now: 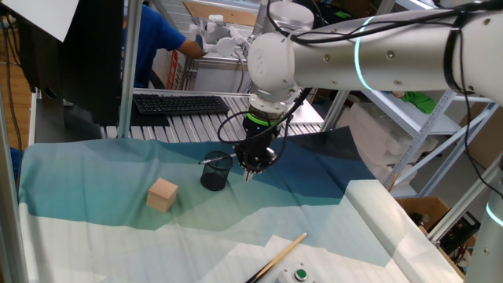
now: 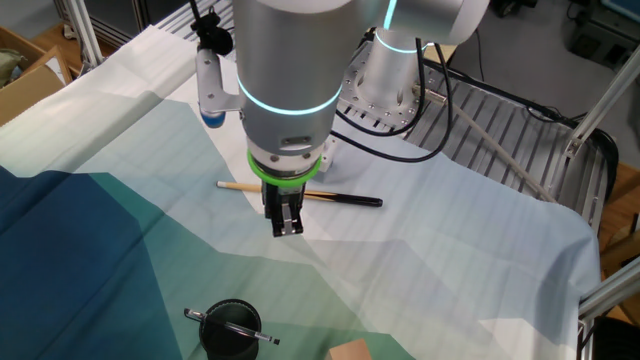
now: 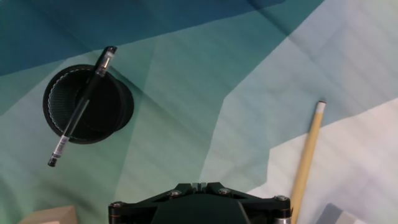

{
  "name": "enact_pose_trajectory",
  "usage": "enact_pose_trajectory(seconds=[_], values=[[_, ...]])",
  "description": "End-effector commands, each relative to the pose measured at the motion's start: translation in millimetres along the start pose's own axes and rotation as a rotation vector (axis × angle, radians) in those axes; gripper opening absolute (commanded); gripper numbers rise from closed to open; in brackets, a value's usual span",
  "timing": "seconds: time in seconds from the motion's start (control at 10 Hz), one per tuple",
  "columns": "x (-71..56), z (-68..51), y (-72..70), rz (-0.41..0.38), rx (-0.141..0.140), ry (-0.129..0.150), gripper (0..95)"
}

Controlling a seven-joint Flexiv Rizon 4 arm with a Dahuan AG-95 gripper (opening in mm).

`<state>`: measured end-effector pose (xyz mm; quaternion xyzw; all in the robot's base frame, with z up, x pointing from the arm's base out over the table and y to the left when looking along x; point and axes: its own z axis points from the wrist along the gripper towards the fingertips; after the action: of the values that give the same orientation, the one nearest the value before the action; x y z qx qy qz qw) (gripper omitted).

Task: Put the pen into the pen holder

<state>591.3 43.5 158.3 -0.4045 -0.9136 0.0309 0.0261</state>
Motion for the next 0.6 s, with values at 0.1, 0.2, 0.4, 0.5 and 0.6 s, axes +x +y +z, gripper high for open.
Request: enact_pose_trajectory(seconds=[0.1, 0.2, 0.4, 0.5, 0.6], values=[[-0.9, 0.3, 0.6, 0.012, -0.004, 0.005, 0.0], [-1.7, -0.6, 1.7, 0.025, -0.015, 0.005, 0.0], [-8.3, -7.3, 11.0, 0.034, -0.022, 0.007, 0.0], [-16.3, -12.9, 23.4, 0.050, -0.011, 0.010, 0.0], [-25.4, -17.5, 36.3, 0.060, -0.008, 0.014, 0.0]])
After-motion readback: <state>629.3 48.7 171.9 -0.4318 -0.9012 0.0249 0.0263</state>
